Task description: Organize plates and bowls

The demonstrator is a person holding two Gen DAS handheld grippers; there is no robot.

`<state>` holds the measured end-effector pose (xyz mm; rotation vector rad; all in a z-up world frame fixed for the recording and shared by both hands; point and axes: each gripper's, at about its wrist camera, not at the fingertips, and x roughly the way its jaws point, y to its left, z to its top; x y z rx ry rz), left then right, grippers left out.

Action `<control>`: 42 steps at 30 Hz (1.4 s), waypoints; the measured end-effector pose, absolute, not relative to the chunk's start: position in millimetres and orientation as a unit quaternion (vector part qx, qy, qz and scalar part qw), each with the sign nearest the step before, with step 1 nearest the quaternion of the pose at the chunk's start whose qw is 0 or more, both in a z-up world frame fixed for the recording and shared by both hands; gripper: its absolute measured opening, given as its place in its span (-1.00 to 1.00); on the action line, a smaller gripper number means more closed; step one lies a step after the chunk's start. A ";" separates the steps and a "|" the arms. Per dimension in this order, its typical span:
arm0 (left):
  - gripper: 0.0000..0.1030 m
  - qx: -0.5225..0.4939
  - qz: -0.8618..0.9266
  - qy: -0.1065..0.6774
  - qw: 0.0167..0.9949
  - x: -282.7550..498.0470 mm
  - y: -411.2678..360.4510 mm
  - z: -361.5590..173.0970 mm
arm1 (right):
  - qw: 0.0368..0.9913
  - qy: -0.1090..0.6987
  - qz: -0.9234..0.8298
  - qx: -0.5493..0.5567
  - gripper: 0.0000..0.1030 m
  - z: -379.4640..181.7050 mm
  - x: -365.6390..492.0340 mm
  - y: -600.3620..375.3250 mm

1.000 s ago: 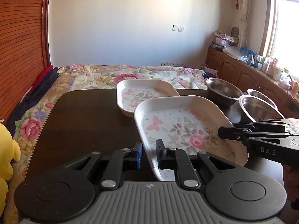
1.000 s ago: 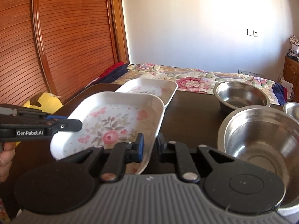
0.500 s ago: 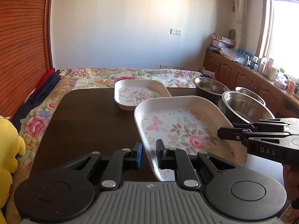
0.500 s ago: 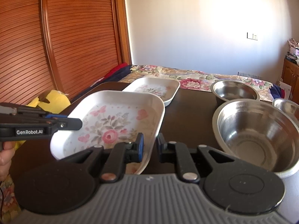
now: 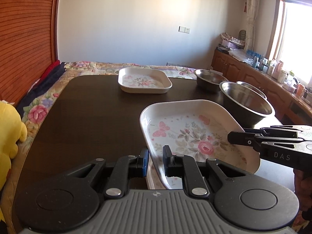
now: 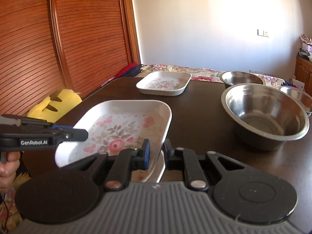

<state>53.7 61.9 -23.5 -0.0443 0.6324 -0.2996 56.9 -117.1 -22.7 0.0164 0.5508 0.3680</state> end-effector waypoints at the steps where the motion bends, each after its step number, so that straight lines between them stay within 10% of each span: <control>1: -0.68 -0.022 -0.146 0.311 0.939 51.0 62.1 -24.1 | 0.946 0.270 0.182 0.009 -0.68 -23.1 54.4 -117.3; 42: -0.68 -0.006 -0.127 0.311 0.942 27.9 60.9 -53.8 | 0.959 0.228 0.168 0.011 -0.66 -51.6 8.7 -112.6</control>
